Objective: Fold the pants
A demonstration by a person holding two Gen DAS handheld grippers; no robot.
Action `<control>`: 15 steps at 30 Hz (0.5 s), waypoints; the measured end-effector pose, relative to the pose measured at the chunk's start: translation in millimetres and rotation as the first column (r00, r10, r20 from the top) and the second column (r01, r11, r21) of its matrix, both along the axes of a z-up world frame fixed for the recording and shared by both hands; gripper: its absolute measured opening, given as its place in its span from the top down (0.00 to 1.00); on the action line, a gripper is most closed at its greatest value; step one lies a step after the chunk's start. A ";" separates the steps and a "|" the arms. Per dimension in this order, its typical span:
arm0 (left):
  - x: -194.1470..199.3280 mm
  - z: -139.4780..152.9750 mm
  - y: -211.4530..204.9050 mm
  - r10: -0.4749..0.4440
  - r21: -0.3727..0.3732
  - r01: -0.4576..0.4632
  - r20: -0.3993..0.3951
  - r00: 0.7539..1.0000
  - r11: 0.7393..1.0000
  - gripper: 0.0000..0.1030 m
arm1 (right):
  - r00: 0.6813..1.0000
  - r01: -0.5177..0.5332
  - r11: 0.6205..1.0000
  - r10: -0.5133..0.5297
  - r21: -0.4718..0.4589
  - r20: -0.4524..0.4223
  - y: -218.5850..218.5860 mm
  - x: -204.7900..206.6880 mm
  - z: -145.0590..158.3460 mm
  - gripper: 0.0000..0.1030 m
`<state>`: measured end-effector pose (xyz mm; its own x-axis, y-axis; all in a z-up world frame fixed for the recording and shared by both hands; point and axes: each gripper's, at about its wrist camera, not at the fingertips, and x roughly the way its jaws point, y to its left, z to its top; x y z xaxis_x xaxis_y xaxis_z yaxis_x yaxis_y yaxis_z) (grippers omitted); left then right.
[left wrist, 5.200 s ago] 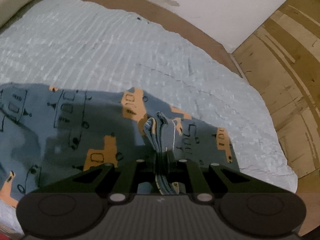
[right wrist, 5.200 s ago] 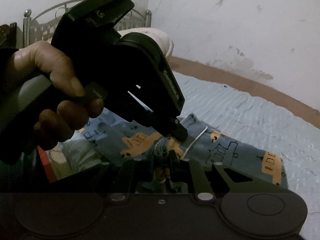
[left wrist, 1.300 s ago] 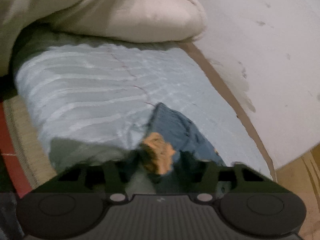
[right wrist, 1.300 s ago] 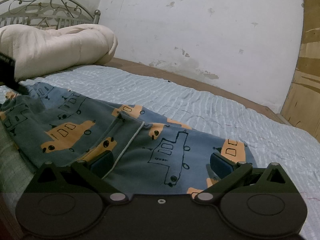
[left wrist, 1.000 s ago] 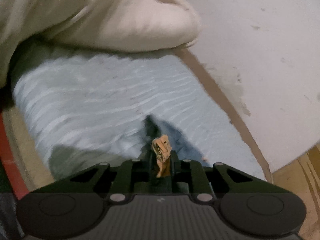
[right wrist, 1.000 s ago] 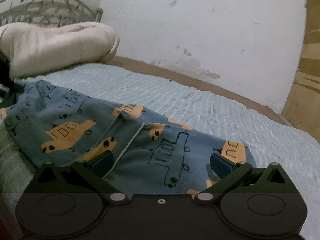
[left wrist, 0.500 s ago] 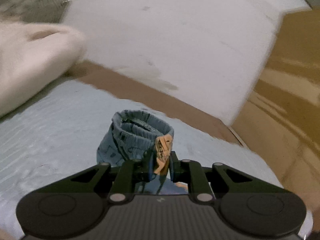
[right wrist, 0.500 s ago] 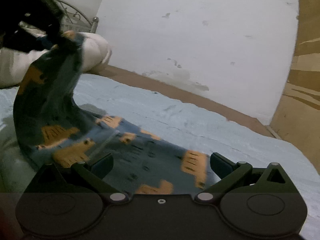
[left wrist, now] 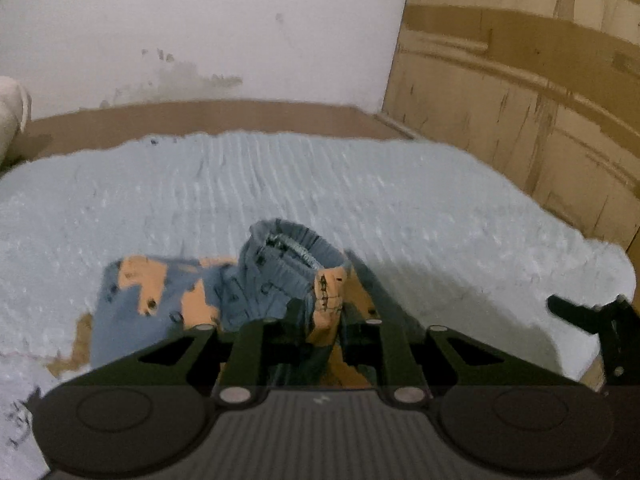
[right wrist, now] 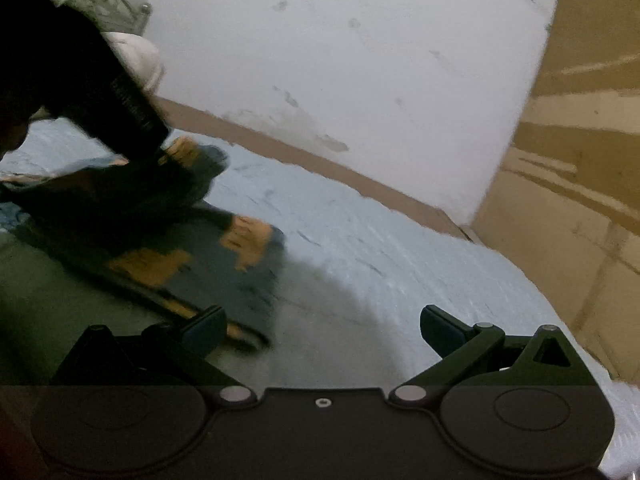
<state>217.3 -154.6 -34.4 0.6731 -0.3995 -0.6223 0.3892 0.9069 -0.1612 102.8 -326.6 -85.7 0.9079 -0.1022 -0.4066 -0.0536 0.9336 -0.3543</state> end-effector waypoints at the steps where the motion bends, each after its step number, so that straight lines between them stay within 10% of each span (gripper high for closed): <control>1: -0.3 -3.2 -1.1 -0.003 0.002 0.003 -0.013 1.000 1.000 0.71 | 1.000 0.012 1.000 -0.012 0.008 -0.005 -5.0 -0.3 -0.3 0.01; 4: -8.0 -5.1 3.6 -0.019 -0.020 0.019 -0.037 0.999 1.000 0.35 | 0.999 0.045 0.999 -0.044 0.029 -0.022 -18.5 -1.5 -2.5 0.01; 15: -40.1 -15.1 10.9 -0.079 0.142 0.073 0.043 0.996 0.987 0.19 | 0.998 0.053 0.978 -0.047 0.201 -0.035 -44.1 11.9 6.1 0.01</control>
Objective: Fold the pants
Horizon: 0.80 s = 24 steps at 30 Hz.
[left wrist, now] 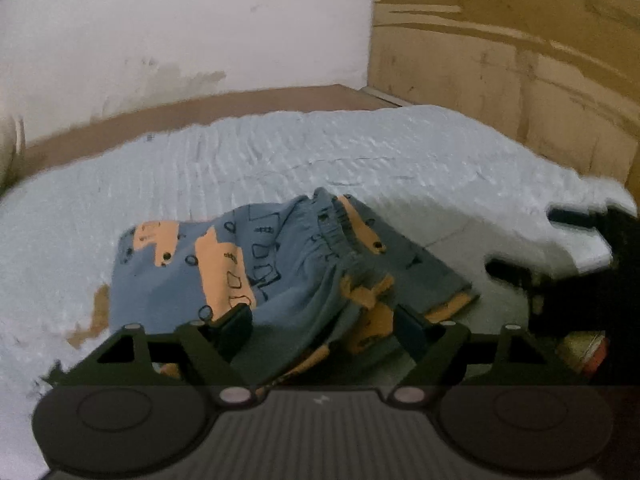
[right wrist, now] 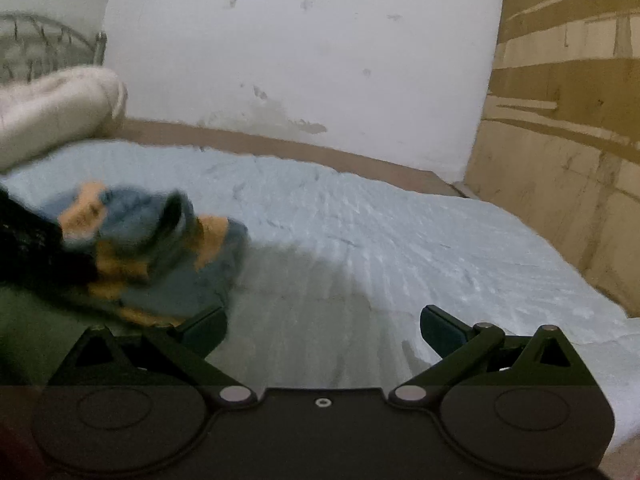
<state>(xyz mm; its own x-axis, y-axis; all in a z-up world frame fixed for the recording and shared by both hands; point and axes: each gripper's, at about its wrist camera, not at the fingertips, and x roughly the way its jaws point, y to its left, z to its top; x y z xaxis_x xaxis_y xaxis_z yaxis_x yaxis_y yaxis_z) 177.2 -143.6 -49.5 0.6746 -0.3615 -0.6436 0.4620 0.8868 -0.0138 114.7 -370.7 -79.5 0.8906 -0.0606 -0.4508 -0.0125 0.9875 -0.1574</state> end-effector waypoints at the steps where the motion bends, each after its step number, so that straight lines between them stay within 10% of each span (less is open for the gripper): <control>1: -2.7 -0.8 -2.8 -0.008 0.027 0.007 0.020 1.000 1.000 0.18 | 1.000 -0.018 0.999 0.018 0.038 -0.001 -2.1 4.8 4.3 0.01; 8: -6.8 0.7 -13.0 -0.013 0.083 0.009 0.051 0.999 0.996 0.17 | 0.974 -0.119 0.903 0.188 0.413 -0.131 -8.4 67.9 16.6 0.01; 14: -4.8 1.1 -9.9 -0.041 0.054 0.040 0.004 0.999 0.998 0.62 | 0.934 -0.183 0.794 0.324 0.580 -0.149 9.8 114.7 16.6 0.05; 24: -1.8 3.5 -7.8 -0.054 0.041 0.054 0.003 0.999 0.998 0.96 | 0.922 -0.163 0.794 0.333 0.585 -0.195 28.5 141.9 6.1 0.69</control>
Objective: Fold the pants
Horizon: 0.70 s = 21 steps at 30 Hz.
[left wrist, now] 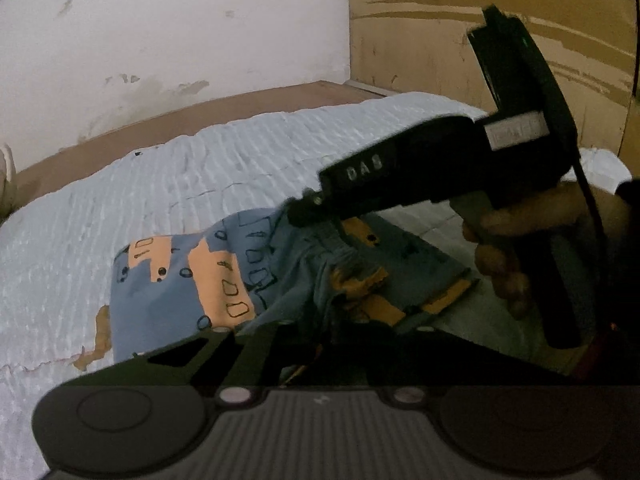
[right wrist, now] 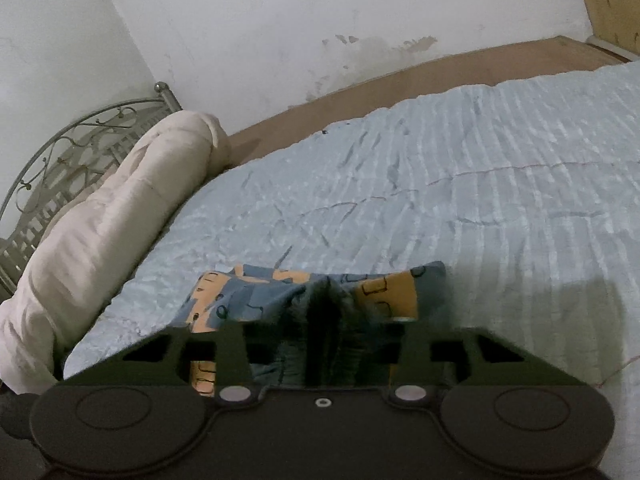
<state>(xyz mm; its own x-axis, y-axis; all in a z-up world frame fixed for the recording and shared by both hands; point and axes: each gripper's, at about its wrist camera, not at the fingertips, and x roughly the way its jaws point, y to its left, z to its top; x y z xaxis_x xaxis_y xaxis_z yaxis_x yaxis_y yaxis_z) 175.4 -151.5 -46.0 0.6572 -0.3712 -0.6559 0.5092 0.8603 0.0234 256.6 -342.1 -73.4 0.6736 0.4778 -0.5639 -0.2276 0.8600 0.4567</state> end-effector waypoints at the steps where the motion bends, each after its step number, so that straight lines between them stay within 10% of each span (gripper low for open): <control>1: 0.1 1.1 1.7 0.001 -0.011 -0.001 -0.005 1.000 1.000 0.97 | 1.000 0.005 1.000 -0.005 -0.001 0.000 -0.4 -0.8 -0.4 0.77; 21: 15.7 1.2 -6.4 -0.065 -0.149 0.047 -0.113 0.992 0.988 0.94 | 0.993 0.119 0.991 -0.118 -0.056 0.015 -37.7 -26.4 8.8 0.88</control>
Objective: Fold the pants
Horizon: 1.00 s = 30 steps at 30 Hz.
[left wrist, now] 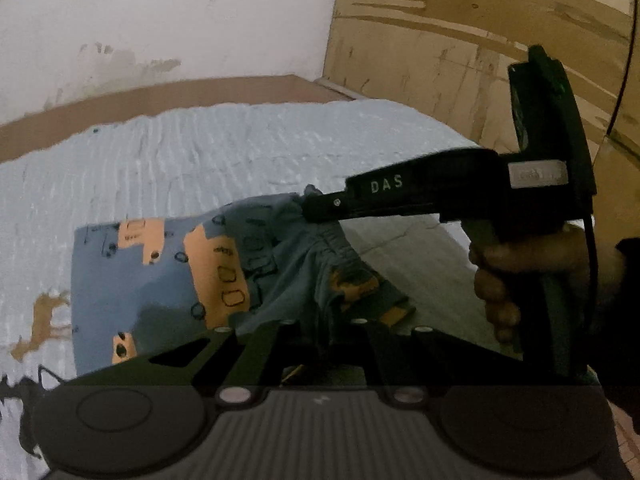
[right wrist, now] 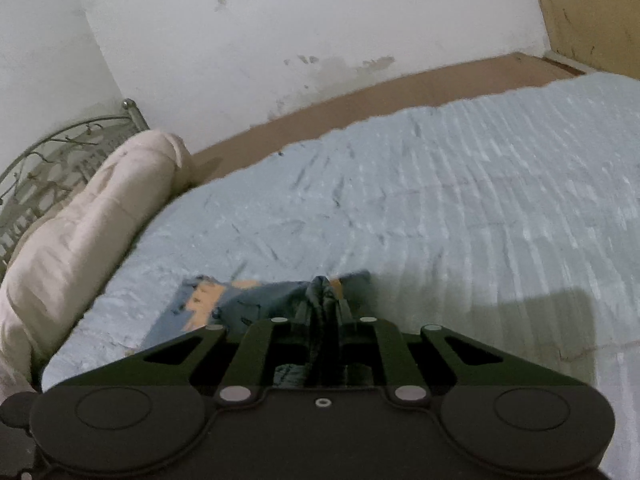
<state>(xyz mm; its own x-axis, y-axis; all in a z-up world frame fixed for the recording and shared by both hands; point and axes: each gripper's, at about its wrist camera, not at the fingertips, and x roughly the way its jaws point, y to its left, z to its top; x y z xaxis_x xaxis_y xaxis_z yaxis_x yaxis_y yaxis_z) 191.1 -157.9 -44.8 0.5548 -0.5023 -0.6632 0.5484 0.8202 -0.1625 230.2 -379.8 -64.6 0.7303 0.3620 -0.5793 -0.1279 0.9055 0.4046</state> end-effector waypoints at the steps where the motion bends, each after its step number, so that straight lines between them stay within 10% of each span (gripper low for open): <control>1: 0.6 0.5 2.5 0.002 -0.010 -0.002 -0.007 1.000 1.000 0.93 | 1.000 0.002 1.000 -0.002 -0.005 -0.004 0.7 -0.6 -2.2 0.86; 8: 3.2 16.7 33.0 0.113 -0.090 -0.115 -0.026 0.993 0.989 0.42 | 0.999 0.049 0.997 -0.048 -0.055 0.016 4.8 -10.0 -2.4 0.60; 13: 13.1 22.6 68.0 0.323 -0.092 -0.323 -0.013 0.946 0.942 0.12 | 0.992 0.125 0.981 -0.119 -0.148 0.053 11.2 -21.7 4.6 0.15; 20: 31.2 1.0 99.6 0.476 0.008 -0.476 -0.032 0.879 0.879 0.02 | 0.991 0.131 0.965 -0.119 -0.227 0.066 39.3 -34.2 3.5 0.01; 30: 17.1 -28.2 119.5 0.481 0.047 -0.479 -0.098 0.871 0.877 0.01 | 0.987 0.159 0.945 -0.161 -0.287 0.016 36.7 -55.9 -15.8 0.01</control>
<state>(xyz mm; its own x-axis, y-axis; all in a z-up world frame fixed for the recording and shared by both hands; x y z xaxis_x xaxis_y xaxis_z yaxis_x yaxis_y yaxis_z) 208.1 -38.4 -73.0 0.6523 -0.1775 -0.7369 0.0677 0.9819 -0.1766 174.2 -343.1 -80.4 0.7600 0.0584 -0.6473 0.0306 0.9916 0.1255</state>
